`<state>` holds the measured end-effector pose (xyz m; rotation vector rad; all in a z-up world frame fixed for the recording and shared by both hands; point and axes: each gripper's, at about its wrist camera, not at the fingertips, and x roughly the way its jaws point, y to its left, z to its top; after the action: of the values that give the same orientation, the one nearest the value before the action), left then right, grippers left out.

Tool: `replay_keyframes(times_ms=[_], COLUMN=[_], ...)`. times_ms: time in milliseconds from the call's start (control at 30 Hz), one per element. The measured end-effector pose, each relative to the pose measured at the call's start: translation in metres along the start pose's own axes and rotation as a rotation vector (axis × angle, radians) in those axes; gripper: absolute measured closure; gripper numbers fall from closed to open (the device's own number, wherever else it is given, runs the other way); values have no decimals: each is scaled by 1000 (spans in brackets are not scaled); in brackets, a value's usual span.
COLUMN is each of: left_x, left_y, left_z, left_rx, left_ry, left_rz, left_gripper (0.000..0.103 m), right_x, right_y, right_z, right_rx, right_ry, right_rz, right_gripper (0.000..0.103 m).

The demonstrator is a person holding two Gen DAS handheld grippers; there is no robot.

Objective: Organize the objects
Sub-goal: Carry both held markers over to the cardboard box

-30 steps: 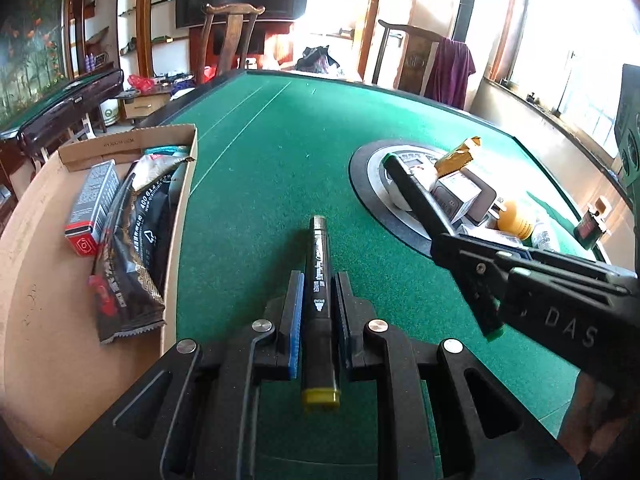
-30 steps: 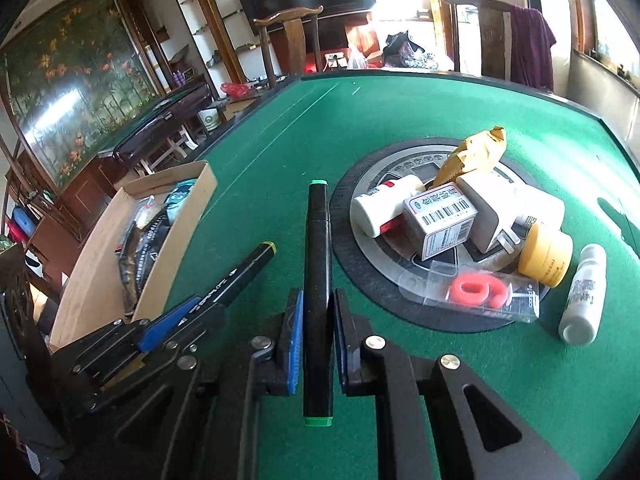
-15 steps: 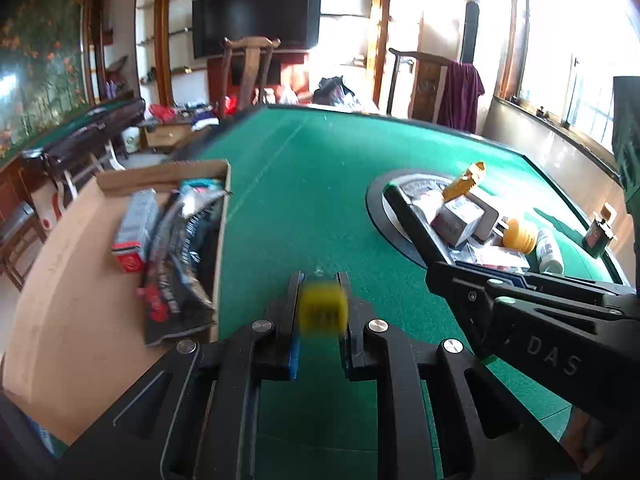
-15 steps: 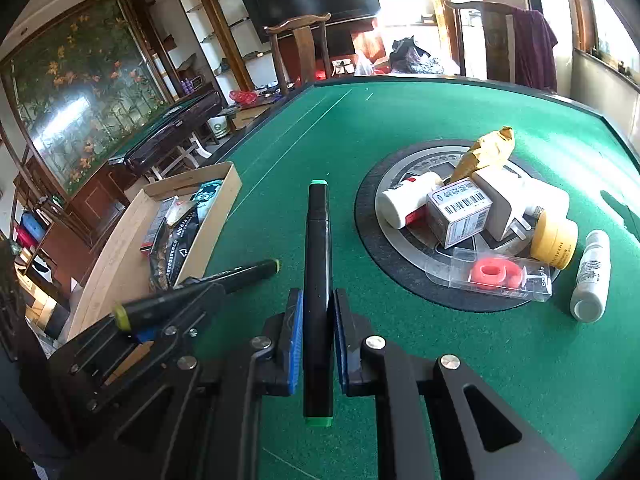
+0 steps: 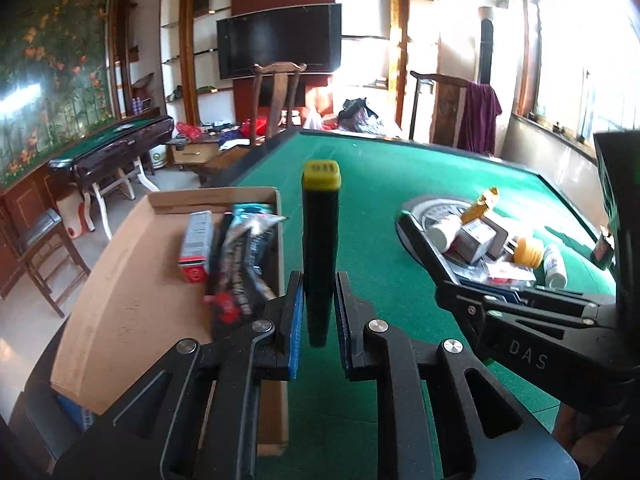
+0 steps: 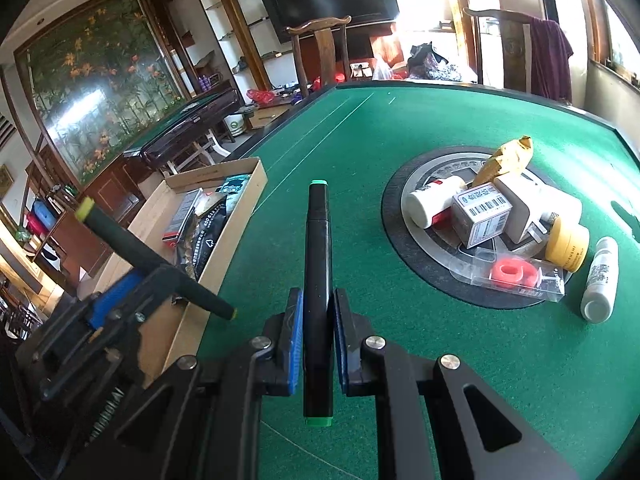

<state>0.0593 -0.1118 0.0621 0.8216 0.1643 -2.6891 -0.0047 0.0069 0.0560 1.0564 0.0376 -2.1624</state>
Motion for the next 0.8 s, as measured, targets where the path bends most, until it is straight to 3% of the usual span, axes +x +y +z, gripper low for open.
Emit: replay_keyframes(times_ms=[233, 333, 500, 567, 667, 800], left_x=[-2, 2, 10, 18, 23, 31], left_y=[55, 80, 104, 110, 109, 99], left_z=[4, 6, 9, 8, 7, 3], left_rx=[-110, -177, -240, -293, -293, -304], left_ry=[23, 56, 80, 109, 130, 234], left_rz=[-43, -101, -279, -382, -394, -503], left_gripper=[83, 83, 95, 99, 99, 99], right_x=[-2, -4, -3, -1, 1, 1], right_y=[8, 19, 32, 34, 35, 23], right_z=[-1, -3, -3, -4, -3, -1], right_rx=[5, 16, 26, 41, 51, 73], right_ry=[0, -2, -21, -27, -29, -33], right_rz=[40, 71, 103, 110, 101, 85], right_gripper=[91, 91, 91, 91, 91, 91])
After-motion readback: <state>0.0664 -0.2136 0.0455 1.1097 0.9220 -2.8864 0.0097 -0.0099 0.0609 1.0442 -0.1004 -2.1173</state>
